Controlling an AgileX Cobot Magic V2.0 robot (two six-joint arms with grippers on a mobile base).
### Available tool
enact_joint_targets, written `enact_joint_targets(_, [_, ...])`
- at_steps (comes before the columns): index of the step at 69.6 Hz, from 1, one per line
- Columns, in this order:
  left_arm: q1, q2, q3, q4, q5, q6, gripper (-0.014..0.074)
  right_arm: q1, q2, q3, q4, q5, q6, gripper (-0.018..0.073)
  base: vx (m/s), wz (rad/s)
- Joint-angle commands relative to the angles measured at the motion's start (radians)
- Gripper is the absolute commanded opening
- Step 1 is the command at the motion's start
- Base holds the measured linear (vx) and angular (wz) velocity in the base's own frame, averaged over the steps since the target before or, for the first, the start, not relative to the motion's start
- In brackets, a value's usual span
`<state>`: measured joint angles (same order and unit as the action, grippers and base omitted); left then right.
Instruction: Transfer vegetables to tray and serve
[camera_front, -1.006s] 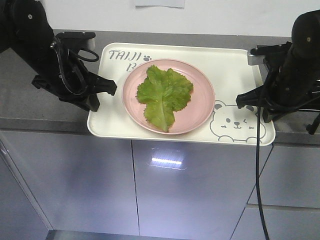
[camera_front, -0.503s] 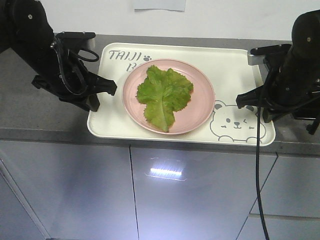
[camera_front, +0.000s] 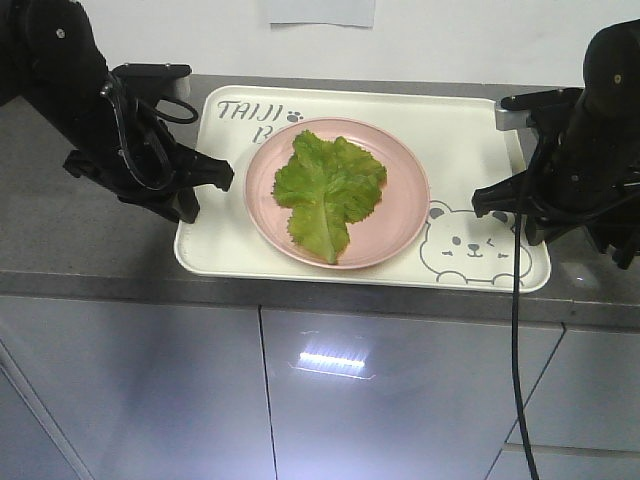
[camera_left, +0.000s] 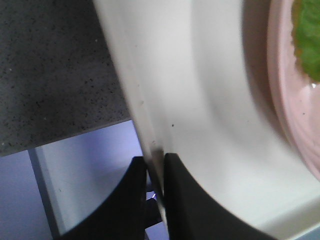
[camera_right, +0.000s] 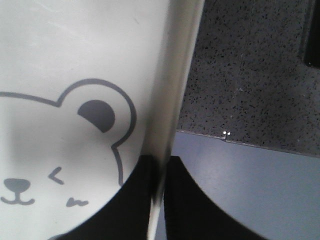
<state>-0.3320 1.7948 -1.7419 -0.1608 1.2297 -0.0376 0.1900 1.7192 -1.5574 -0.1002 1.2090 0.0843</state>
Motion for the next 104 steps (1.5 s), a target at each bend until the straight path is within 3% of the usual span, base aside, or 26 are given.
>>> enact_joint_targets(1, [-0.023, -0.058, -0.039, -0.151, -0.082, 0.026, -0.0006, 0.017, -0.056, -0.032, 0.090, -0.069, -0.036, -0.0010, 0.06, 0.01])
enact_joint_targets(104, [-0.023, -0.058, -0.039, -0.151, -0.082, 0.026, -0.0006, 0.017, -0.056, -0.032, 0.090, -0.069, -0.036, -0.0009, 0.07, 0.01])
